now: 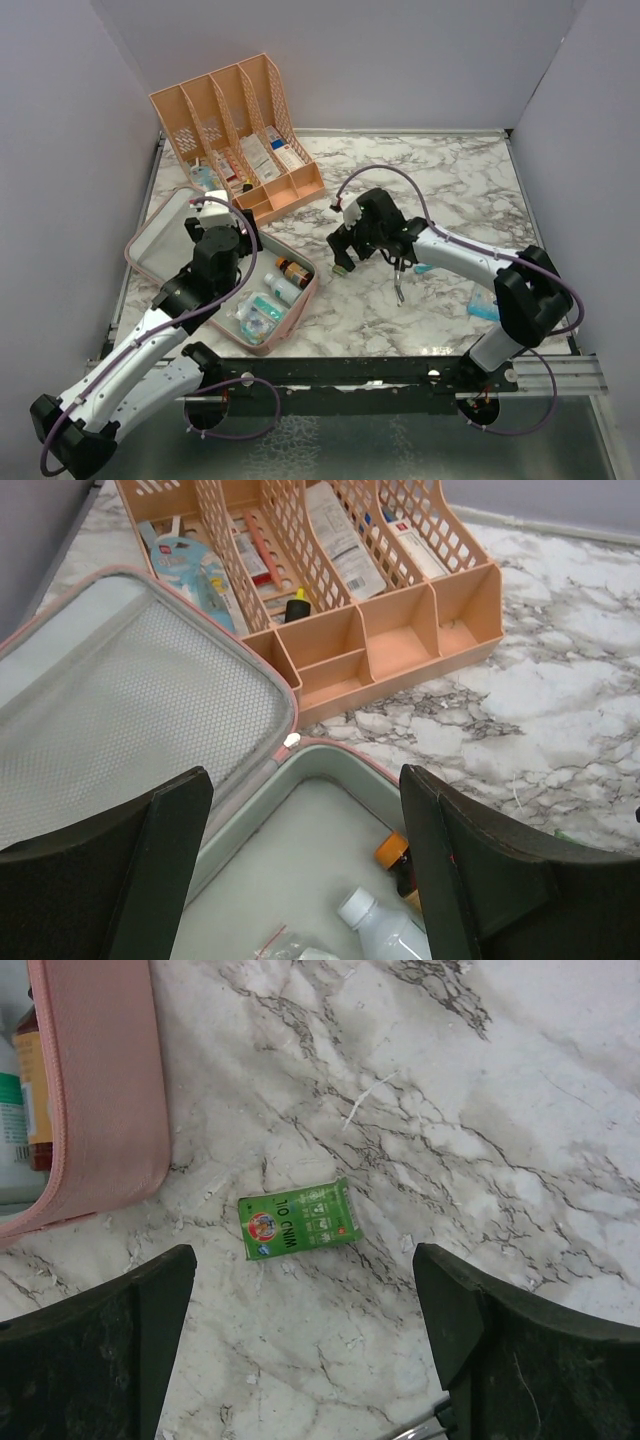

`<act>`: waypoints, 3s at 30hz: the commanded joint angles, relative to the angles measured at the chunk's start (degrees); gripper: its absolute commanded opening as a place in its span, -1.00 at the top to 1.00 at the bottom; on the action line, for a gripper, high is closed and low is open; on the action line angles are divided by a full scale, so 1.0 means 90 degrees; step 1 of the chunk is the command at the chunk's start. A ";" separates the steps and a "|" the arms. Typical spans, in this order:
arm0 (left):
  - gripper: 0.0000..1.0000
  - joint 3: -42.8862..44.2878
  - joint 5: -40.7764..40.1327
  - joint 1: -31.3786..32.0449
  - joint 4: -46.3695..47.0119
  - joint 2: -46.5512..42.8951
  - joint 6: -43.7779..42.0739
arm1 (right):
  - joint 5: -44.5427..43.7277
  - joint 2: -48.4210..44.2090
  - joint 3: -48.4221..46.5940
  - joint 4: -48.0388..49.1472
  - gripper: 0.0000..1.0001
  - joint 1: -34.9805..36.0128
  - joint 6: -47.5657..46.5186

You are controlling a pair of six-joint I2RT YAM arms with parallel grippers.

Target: Organize the medicine kit

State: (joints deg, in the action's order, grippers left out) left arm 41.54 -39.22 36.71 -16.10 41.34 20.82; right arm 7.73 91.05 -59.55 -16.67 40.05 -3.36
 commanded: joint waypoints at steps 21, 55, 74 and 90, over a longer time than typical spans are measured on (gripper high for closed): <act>-0.59 -0.0157 0.0169 -0.0073 0.0354 0.0532 0.0450 | 0.0430 0.1438 -0.0893 -0.0891 -0.74 0.0104 -0.0044; -0.59 -0.0137 0.0275 -0.0133 0.0358 0.0299 0.0637 | -0.0627 0.1552 -0.1463 -0.1307 -0.18 0.0293 0.0541; -0.58 -0.0657 -0.0402 -0.0133 -0.0648 -0.1829 0.0876 | -0.0759 0.1471 -0.3124 -0.1280 -0.08 0.1447 0.1726; -0.58 -0.0615 -0.1255 -0.0121 -0.1072 -0.3207 0.1164 | -0.1558 0.3875 -0.5393 -0.1240 -0.06 0.2442 0.2021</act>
State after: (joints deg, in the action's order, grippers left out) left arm 36.05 -46.61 35.73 -23.88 13.82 30.37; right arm -1.56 123.02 -105.36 -28.49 61.82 13.10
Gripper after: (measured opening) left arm 0.793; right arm 0.558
